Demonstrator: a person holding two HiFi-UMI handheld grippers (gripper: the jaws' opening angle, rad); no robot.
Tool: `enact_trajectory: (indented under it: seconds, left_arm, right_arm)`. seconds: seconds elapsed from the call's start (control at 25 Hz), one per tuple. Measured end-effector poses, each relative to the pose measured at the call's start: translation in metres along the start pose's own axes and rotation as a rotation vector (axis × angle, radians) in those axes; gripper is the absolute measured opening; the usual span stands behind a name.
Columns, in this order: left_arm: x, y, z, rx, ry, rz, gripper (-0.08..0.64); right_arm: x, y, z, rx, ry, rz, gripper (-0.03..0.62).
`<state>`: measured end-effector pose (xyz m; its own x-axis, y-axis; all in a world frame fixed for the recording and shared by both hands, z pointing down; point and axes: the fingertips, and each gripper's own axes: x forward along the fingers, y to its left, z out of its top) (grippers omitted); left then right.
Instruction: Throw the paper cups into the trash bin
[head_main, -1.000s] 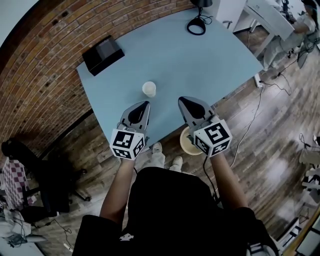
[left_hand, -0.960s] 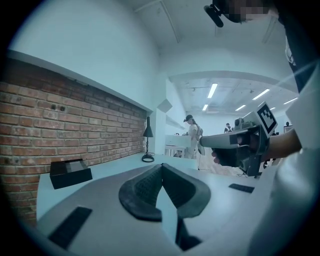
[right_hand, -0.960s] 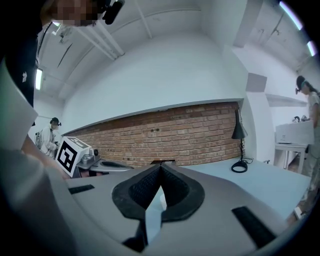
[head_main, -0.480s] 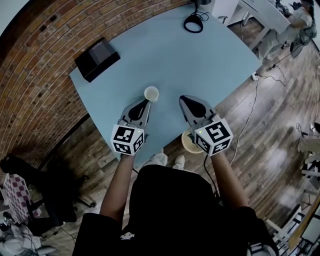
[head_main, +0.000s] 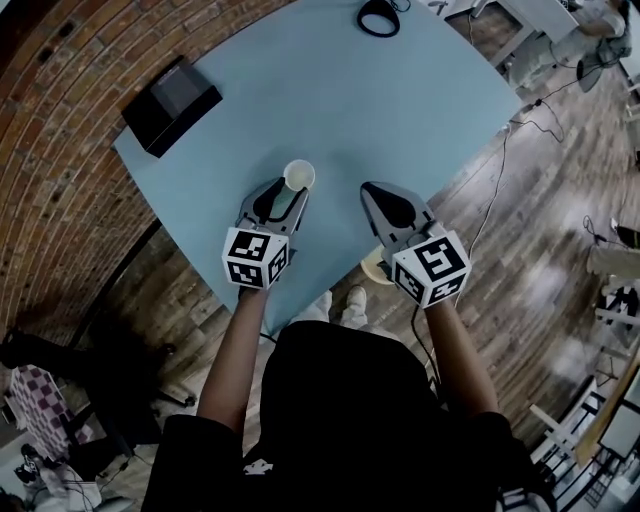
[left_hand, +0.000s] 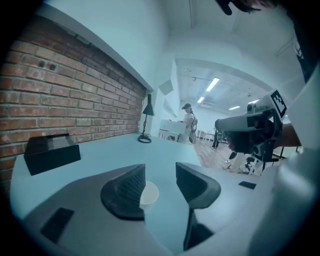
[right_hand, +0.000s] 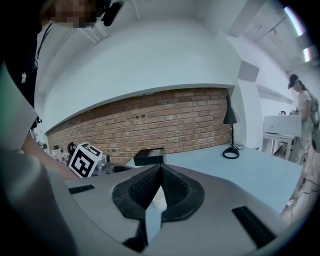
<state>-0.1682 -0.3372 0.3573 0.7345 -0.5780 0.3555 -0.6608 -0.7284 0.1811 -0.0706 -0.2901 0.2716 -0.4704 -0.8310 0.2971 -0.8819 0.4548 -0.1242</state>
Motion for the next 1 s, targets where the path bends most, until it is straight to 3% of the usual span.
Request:
enact_trajectory:
  seconds: [0.2, 0.44, 0.68, 1.0]
  left_arm:
    - [0.027, 0.015, -0.022, 0.003, 0.072, -0.026, 0.261]
    - [0.053, 0.032, -0.049, 0.078, 0.156, -0.023, 0.341]
    - [0.070, 0.038, -0.067, 0.064, 0.189, -0.051, 0.368]
    - [0.083, 0.034, -0.084, 0.084, 0.214, -0.089, 0.377]
  right_arm:
    - [0.008, -0.014, -0.015, 0.023, 0.047, -0.054, 0.003]
    - [0.014, -0.025, -0.033, 0.048, 0.093, -0.102, 0.003]
    - [0.015, -0.053, -0.042, 0.080, 0.112, -0.175, 0.003]
    - [0.023, -0.053, -0.059, 0.074, 0.165, -0.180, 0.003]
